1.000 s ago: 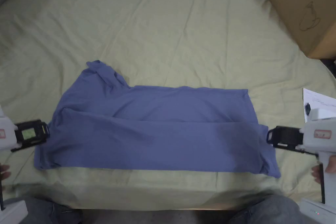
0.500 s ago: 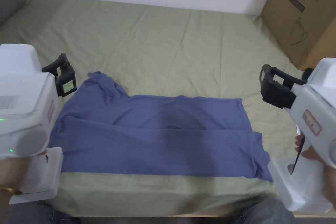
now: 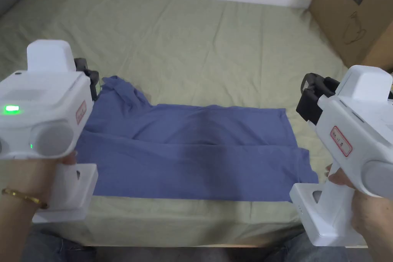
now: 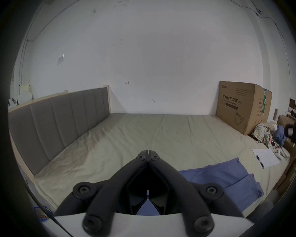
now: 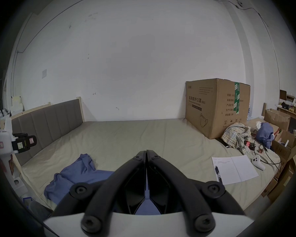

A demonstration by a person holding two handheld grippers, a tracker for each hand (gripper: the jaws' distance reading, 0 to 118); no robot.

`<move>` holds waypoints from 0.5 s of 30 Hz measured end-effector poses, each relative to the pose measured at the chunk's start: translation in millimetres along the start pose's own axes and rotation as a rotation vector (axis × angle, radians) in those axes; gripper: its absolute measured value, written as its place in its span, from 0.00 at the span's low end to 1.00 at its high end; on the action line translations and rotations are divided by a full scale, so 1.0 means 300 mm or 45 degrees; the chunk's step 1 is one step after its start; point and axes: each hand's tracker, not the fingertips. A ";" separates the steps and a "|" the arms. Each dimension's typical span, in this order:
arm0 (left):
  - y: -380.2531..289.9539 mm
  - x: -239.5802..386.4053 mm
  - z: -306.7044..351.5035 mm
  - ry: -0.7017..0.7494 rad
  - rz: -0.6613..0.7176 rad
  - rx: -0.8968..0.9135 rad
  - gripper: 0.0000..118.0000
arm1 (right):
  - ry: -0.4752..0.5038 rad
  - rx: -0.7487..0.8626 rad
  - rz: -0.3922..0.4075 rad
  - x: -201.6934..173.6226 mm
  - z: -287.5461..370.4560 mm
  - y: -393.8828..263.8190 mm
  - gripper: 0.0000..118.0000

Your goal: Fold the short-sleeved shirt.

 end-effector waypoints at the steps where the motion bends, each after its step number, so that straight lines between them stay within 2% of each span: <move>1: 0.019 -0.009 -0.040 -0.002 0.017 -0.032 0.00 | 0.008 -0.006 -0.004 0.000 -0.012 0.003 0.00; 5: 0.087 -0.076 -0.258 -0.008 0.116 -0.196 0.00 | 0.019 -0.026 0.019 -0.005 -0.076 0.010 0.00; 6: 0.100 -0.089 -0.314 -0.008 0.127 -0.242 0.05 | 0.024 -0.035 0.021 -0.008 -0.090 0.013 0.00; 7: 0.112 -0.105 -0.380 -0.010 0.136 -0.305 0.13 | 0.027 -0.045 0.022 -0.007 -0.109 0.013 0.00; 8: 0.120 -0.114 -0.431 -0.029 0.147 -0.365 0.33 | 0.029 -0.055 0.019 -0.005 -0.128 0.012 0.00; 10: 0.113 -0.144 -0.555 -0.058 0.169 -0.500 0.80 | 0.028 -0.073 0.014 -0.004 -0.163 0.009 0.00; 11: 0.097 -0.159 -0.619 -0.078 0.189 -0.564 1.00 | 0.027 -0.084 0.012 -0.002 -0.182 0.005 0.00; 15: 0.029 -0.212 -0.832 -0.034 0.172 -0.739 1.00 | 0.023 -0.145 -0.008 0.014 -0.254 -0.017 0.00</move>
